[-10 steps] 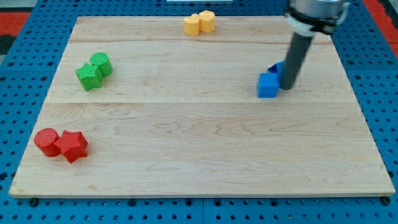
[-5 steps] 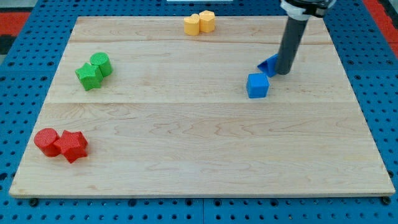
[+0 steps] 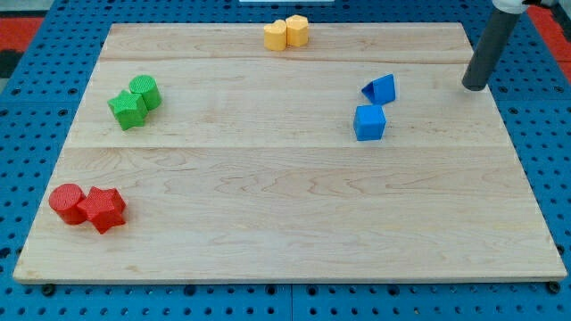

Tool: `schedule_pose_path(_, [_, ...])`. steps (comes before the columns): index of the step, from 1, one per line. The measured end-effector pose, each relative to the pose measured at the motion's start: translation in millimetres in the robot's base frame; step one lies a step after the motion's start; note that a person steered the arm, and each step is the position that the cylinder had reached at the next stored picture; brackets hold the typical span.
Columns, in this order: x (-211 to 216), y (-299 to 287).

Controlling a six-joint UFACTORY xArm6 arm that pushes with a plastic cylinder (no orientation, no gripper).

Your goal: Move the blue triangle towards the top center of the board

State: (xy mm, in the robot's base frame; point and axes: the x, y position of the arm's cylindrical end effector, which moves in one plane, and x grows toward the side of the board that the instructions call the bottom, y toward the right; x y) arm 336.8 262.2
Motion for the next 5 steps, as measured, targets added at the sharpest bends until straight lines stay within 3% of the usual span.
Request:
schedule_pose_path(3, [1, -82])
schedule_pose_path(5, [1, -83])
